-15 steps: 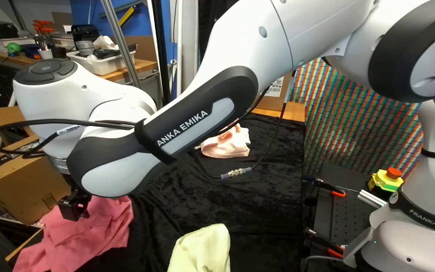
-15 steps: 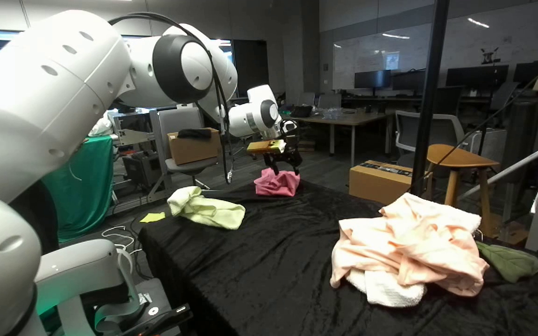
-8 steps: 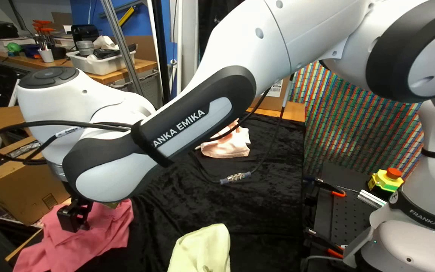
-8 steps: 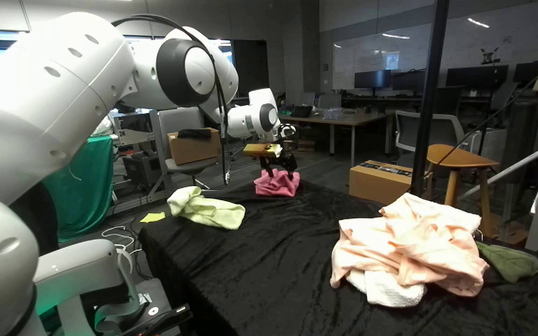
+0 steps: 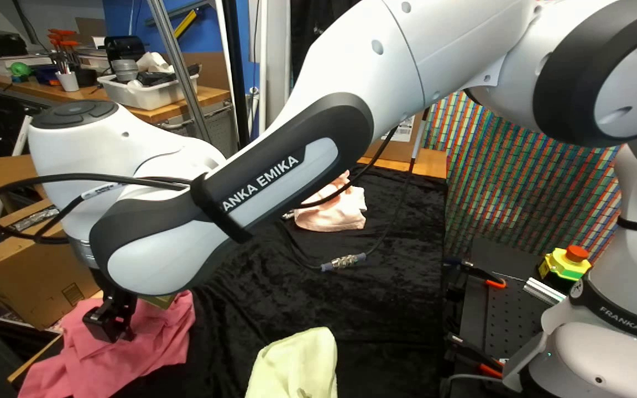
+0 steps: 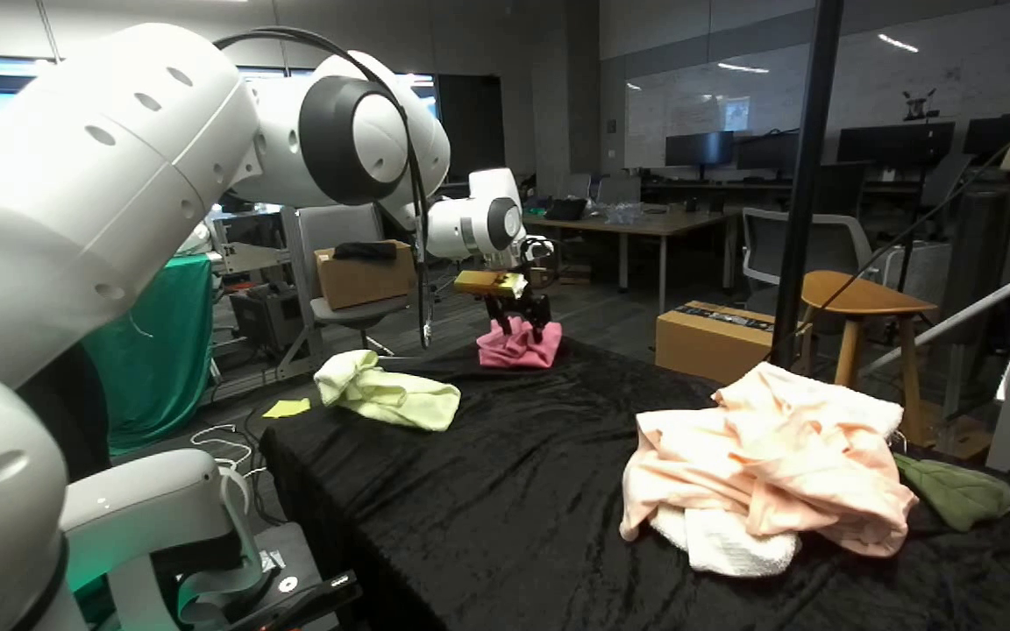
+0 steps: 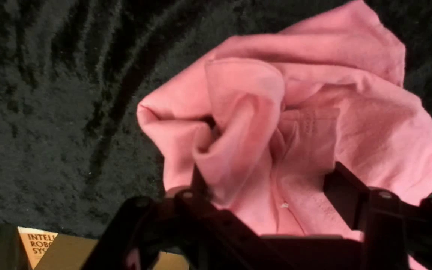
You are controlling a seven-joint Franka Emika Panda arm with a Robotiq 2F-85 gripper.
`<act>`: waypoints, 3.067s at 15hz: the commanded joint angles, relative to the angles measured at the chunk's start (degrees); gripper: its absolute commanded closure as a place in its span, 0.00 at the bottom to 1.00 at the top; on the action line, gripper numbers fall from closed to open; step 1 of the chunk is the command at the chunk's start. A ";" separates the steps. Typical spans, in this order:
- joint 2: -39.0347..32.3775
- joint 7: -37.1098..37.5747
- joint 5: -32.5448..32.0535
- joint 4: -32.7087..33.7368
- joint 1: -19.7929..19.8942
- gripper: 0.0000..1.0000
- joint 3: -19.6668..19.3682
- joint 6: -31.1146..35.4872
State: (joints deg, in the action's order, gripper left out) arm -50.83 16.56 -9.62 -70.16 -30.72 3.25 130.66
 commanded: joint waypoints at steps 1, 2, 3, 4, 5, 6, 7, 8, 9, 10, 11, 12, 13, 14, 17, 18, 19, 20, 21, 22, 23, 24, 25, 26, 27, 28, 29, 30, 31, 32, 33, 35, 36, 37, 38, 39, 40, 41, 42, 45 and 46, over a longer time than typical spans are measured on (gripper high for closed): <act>-0.29 -1.97 1.83 1.40 1.57 0.51 1.81 -1.07; -0.27 -2.13 1.90 1.37 1.84 0.58 2.13 -1.06; -0.21 -2.19 1.92 1.32 2.12 0.66 2.44 -1.06; -0.10 -2.43 2.00 1.22 2.48 0.73 2.88 -1.10; 0.17 -2.52 1.96 0.94 2.75 0.81 3.19 -0.96; 0.27 -2.55 1.93 0.81 2.99 0.89 3.48 -0.83; 0.82 -2.44 1.67 0.27 3.11 0.91 3.59 -0.61; 1.09 -2.45 1.48 0.03 3.26 0.92 3.74 -0.50; 2.08 -1.60 0.55 -0.97 2.85 0.94 3.12 0.03; 2.65 -1.03 -0.02 -1.49 2.55 0.95 2.67 0.45; 3.89 0.15 -1.40 -2.76 1.75 0.90 1.56 1.27; 5.01 1.18 -2.83 -3.88 1.10 0.90 0.60 2.16; 6.32 2.38 -4.34 -5.16 0.41 0.89 -0.46 2.95; 7.49 4.00 -6.12 -6.43 -0.35 0.89 -1.69 3.87; 12.90 10.62 -11.48 -12.31 -2.63 0.89 -5.68 7.64; 14.16 12.92 -13.07 -13.84 -3.38 0.90 -6.94 8.71; 16.77 15.92 -15.03 -16.98 -4.23 0.90 -8.51 10.38; 19.04 19.10 -17.08 -19.81 -5.13 0.90 -10.19 11.96; 21.33 22.78 -19.32 -22.55 -6.17 0.90 -12.01 13.39; 23.67 26.28 -21.56 -25.17 -7.08 0.89 -13.68 14.43; 26.07 30.10 -24.01 -27.81 -8.03 0.90 -15.49 15.35; 28.18 34.09 -27.33 -29.96 -7.97 0.89 -15.88 15.50; 30.97 38.09 -30.46 -32.57 -7.92 0.90 -16.44 15.43; 32.96 41.78 -33.77 -34.53 -7.27 0.90 -16.21 14.99; 35.55 45.10 -36.73 -36.62 -6.14 0.90 -15.44 14.08; 37.65 48.40 -39.65 -38.58 -4.74 0.90 -14.55 13.69; 39.89 51.00 -41.98 -40.54 -3.11 0.90 -13.41 13.06; 41.82 53.55 -44.13 -42.27 -1.32 0.90 -12.24 12.39; 44.08 55.39 -45.36 -44.26 0.88 0.90 -10.82 11.87; 45.74 57.20 -46.62 -45.86 3.15 0.90 -9.34 11.44; 47.36 58.47 -47.08 -47.32 5.66 0.90 -7.89 11.02; 49.56 60.26 -46.67 -49.44 10.33 0.90 -5.64 10.31; 50.38 60.76 -46.19 -50.26 12.42 0.90 -4.81 10.11; 50.80 61.11 -45.60 -50.73 14.41 0.90 -4.24 9.74; 51.12 61.14 -45.02 -51.26 16.22 0.91 -3.87 9.86; 51.24 61.07 -44.60 -51.63 17.87 0.91 -3.71 10.08; 51.03 61.22 -44.39 -51.79 19.43 0.91 -3.70 10.13; 50.75 60.94 -43.85 -51.88 20.82 0.90 -3.77 10.30; 50.29 61.23 -43.85 -51.93 22.05 0.91 -3.88 10.42; 49.10 61.51 -43.12 -51.61 24.86 0.91 -4.25 9.71; 48.69 61.56 -42.57 -51.30 25.61 0.91 -4.37 8.84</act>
State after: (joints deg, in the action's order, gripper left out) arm -1.74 77.11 -53.71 -121.97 -7.55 -1.86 140.81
